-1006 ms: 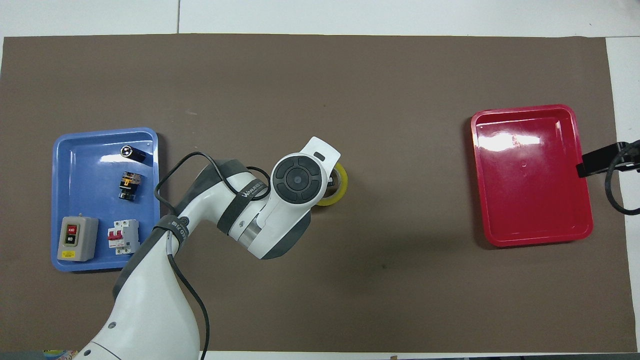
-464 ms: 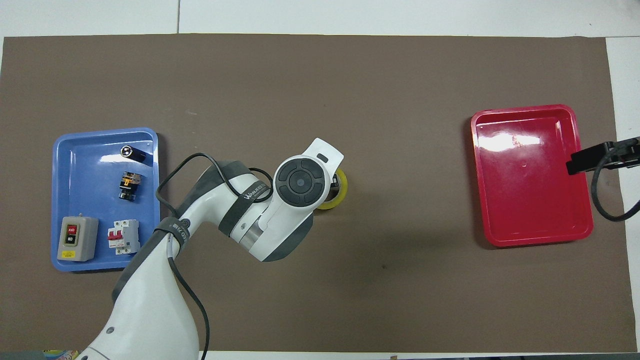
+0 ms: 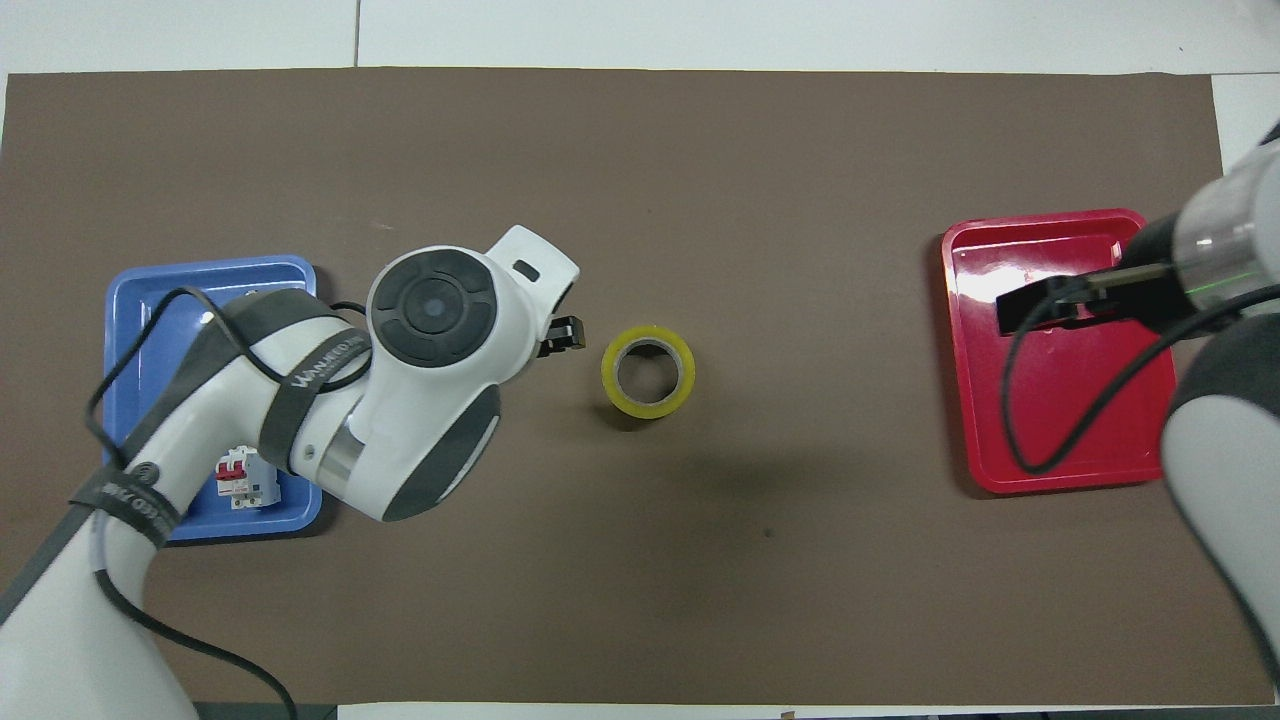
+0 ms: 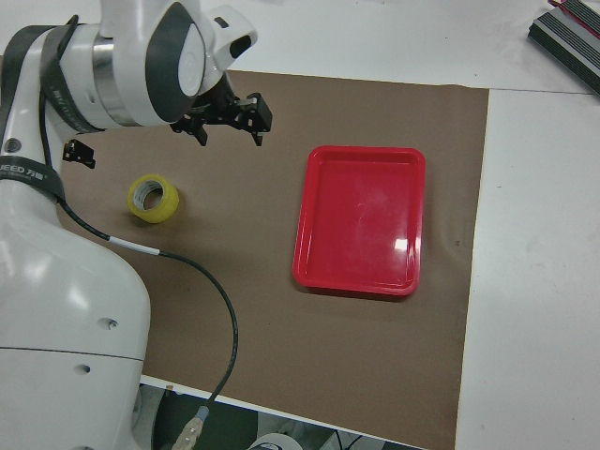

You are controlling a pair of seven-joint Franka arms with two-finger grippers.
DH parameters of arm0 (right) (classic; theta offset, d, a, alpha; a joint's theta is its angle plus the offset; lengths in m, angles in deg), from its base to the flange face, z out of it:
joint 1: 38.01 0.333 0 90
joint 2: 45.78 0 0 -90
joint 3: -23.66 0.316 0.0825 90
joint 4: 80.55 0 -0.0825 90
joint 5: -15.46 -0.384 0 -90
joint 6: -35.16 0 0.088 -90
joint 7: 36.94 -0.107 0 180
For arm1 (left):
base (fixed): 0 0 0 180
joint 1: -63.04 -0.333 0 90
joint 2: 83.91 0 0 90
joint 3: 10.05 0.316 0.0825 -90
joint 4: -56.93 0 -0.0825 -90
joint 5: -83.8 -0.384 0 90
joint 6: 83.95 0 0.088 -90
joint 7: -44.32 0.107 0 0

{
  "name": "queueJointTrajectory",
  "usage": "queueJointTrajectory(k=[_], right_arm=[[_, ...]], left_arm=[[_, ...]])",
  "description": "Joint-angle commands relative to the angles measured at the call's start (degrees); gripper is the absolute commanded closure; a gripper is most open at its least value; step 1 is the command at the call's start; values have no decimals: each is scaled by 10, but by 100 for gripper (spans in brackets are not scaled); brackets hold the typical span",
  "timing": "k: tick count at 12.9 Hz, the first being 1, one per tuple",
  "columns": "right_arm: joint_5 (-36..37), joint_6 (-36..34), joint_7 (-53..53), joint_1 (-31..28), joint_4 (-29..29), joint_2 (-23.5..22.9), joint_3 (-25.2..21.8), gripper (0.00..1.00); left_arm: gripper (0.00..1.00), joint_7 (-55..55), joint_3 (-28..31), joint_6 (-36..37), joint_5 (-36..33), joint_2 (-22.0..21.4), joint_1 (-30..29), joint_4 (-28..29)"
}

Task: Place and move tape with both arms
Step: 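Set the tape down and open the left gripper while the right gripper reaches, then grasp the tape with the right gripper while the left gripper withdraws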

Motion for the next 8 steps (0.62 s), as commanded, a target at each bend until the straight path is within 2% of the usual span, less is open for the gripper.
queueJointTrajectory(k=[1,3,5,7,8], right_arm=[[-1,56,-121,90,0,-38,1,0],[5,100,-204,157,20,-92,1,0],[9,179,-274,219,20,-149,1,0],[21,227,-274,215,-10,-163,1,0],[21,249,-259,205,-30,-164,1,0]], left_arm=[[0,83,-6,5,-13,-70,-69,53],[0,144,-6,7,-8,-98,-121,63],[0,221,-4,8,3,-109,-167,59],[0,282,2,40,20,-112,-209,36],[0,304,3,86,40,-111,-235,-2]])
